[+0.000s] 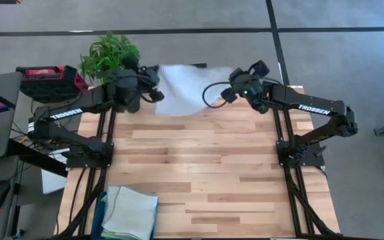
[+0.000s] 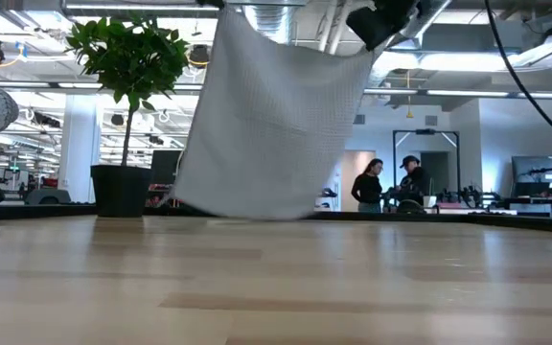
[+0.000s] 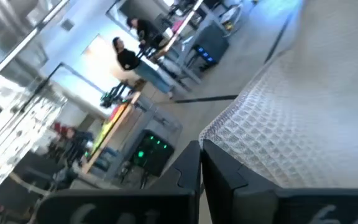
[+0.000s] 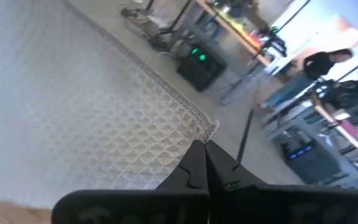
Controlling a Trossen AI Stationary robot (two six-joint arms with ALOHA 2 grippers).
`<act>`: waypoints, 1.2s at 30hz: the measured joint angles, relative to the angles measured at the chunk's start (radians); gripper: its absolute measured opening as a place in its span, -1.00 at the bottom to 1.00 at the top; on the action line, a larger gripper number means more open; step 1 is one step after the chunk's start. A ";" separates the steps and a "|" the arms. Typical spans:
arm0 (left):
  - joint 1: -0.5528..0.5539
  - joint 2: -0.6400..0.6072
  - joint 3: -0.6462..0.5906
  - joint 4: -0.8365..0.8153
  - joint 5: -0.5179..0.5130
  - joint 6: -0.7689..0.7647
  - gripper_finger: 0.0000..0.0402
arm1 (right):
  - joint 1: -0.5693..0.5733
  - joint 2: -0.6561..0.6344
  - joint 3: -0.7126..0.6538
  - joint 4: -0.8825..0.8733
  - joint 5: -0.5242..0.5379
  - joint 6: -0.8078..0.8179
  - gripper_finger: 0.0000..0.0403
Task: Fold microfiber towels
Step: Fold the grey microfiber cloth
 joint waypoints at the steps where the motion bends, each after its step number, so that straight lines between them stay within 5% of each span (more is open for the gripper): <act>1: -0.010 0.000 0.017 -0.019 0.004 0.004 -1.00 | 0.007 -0.002 0.007 -0.001 0.015 -0.005 -0.99; 7: -0.095 0.001 0.052 -0.246 0.020 -0.072 -1.00 | 0.097 -0.043 0.011 -0.080 0.035 0.051 -0.99; 19: -0.310 0.062 0.050 -0.795 0.224 -0.691 -1.00 | 0.330 0.014 -0.046 -0.539 -0.206 0.590 -0.98; 28: -0.493 0.223 0.049 -0.920 0.388 -0.940 -1.00 | 0.546 0.027 -0.192 -0.523 -0.394 0.865 -0.98; 36: -0.632 0.385 0.049 -0.913 0.476 -1.086 -1.00 | 0.691 0.027 -0.329 -0.335 -0.508 1.000 -0.99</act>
